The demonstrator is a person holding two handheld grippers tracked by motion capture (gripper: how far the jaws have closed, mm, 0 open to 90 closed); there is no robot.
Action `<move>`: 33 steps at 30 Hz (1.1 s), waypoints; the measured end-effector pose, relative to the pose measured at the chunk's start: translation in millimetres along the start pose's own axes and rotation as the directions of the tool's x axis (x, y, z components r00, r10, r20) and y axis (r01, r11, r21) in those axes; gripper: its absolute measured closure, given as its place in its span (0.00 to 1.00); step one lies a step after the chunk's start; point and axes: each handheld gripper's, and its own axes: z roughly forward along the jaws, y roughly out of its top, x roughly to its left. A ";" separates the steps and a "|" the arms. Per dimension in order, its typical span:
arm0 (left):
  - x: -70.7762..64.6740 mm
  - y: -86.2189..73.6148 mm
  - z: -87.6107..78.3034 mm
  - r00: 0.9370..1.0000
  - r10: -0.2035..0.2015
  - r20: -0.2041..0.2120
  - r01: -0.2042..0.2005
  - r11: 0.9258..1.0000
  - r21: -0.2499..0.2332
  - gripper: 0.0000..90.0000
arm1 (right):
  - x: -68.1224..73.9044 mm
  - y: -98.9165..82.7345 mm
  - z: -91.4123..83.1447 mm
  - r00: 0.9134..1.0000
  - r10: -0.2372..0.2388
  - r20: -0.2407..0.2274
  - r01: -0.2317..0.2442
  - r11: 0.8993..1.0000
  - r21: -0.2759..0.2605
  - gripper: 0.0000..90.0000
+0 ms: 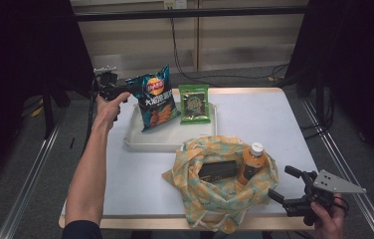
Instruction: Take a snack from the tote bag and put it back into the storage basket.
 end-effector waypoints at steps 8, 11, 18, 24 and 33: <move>2.9 0.4 -1.8 1.000 -0.003 -0.031 0.003 1.000 -0.001 0.67 | 0.0 -0.1 0.0 1.000 0.002 0.002 -0.002 1.000 0.001 0.00; 5.2 2.5 -6.9 0.999 -0.017 -0.044 0.016 1.000 -0.017 0.59 | 0.1 -0.1 -0.3 1.000 -0.001 0.000 0.001 1.000 -0.001 0.00; 8.3 5.7 -18.5 0.997 -0.039 -0.072 0.034 0.997 -0.071 0.51 | 0.1 -0.2 0.0 1.000 0.002 0.000 -0.002 1.000 0.002 0.00; 3.8 9.2 -25.9 0.996 -0.026 -0.083 0.019 0.996 -0.082 0.47 | 0.0 -0.2 1.0 1.000 0.004 0.002 -0.004 1.000 0.001 0.00; -11.9 12.9 -47.0 0.999 0.012 -0.036 -0.017 0.991 -0.136 0.68 | 1.1 0.0 0.8 1.000 -0.002 -0.003 0.002 1.000 0.003 0.00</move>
